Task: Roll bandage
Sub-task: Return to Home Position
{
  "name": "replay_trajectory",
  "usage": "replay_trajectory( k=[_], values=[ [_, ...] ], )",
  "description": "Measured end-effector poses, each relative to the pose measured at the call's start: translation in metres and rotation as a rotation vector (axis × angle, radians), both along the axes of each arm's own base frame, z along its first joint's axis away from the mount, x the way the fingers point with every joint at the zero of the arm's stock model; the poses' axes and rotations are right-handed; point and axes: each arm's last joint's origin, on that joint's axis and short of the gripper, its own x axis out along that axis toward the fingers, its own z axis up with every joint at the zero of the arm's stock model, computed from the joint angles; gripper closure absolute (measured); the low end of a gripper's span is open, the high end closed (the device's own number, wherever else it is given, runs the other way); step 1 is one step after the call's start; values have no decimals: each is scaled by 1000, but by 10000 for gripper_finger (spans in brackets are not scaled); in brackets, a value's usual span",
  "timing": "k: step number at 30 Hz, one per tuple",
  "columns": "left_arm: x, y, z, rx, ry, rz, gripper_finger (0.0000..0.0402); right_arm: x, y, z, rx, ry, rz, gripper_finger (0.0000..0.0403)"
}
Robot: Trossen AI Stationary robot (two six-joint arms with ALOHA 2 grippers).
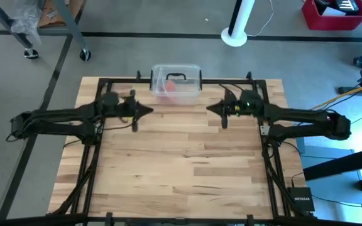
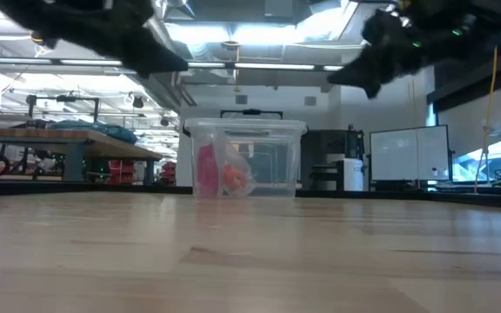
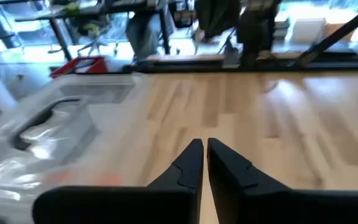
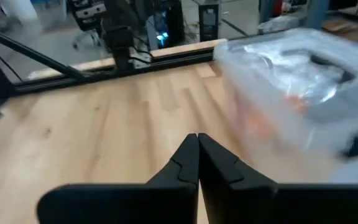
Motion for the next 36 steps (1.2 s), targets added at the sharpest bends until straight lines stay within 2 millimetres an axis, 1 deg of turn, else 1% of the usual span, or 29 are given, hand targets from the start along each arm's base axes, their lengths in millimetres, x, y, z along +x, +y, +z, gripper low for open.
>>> replay_trajectory(
  k=[4,9,12,21,23,32,36],
  values=[
    [-18,-18,-17,-36,-53,-47,394,-18,13,-26,46,-48,-4,395],
    [-38,-27,-36,-114,-108,-49,398,-41,20,-53,110,-74,-78,395],
    [-47,-30,-43,-151,-149,-49,399,-54,25,-63,139,-91,-89,395],
    [-64,-40,-70,-227,-220,16,400,-82,35,-79,203,-187,-102,395],
    [-67,-42,-73,-225,-237,34,400,-86,36,-83,215,-184,-124,395],
    [-75,-54,-76,-200,-283,-24,401,-97,41,-85,215,-168,-124,395],
    [-80,-55,-83,-214,-297,-13,401,-102,42,-86,203,-164,-148,395]
  ],
)
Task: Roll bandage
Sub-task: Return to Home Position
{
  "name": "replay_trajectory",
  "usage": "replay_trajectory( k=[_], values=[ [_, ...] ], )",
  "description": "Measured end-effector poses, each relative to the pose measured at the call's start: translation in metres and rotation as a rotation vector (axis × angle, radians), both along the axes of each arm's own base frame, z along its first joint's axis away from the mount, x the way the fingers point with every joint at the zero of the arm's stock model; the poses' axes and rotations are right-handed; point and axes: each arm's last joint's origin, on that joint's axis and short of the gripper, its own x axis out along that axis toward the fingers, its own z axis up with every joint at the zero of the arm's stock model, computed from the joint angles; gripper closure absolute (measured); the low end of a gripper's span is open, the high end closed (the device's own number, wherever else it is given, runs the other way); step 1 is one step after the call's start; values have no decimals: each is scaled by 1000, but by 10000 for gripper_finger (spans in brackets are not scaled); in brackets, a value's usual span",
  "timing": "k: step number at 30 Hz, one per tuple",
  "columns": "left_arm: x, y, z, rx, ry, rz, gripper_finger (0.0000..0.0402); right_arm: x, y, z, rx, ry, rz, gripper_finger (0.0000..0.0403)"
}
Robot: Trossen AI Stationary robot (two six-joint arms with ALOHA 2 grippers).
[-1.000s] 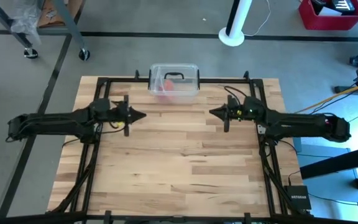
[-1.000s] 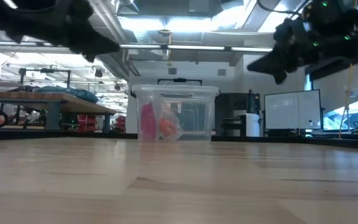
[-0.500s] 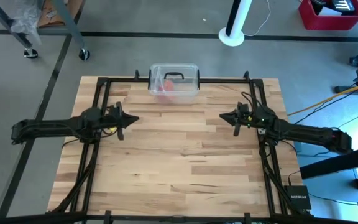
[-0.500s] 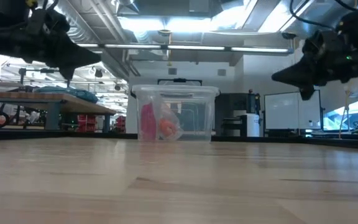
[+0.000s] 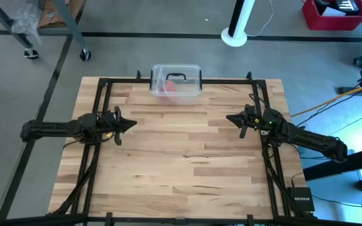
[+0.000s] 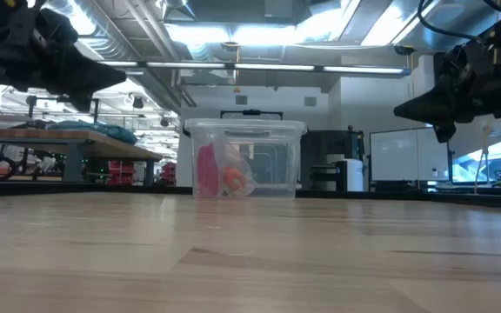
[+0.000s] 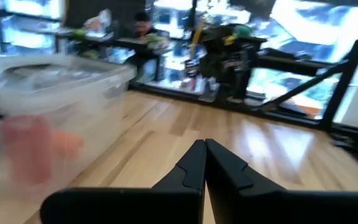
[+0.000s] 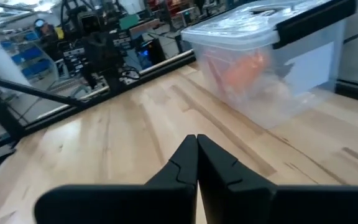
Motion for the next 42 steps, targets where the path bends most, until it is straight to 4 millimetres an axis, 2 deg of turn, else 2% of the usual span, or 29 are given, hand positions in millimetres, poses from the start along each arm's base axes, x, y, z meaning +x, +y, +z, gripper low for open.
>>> replay_trajectory(
  k=[3,8,17,42],
  values=[
    [-4,1,-3,-18,20,58,401,-3,0,2,-15,-26,-32,395],
    [-8,-1,2,25,-32,56,401,-5,1,5,-26,-59,-27,395],
    [-8,-2,2,44,-33,48,401,-4,5,6,-14,-78,113,395],
    [-8,-2,2,41,-33,47,400,-4,3,5,54,-85,51,395]
  ],
)
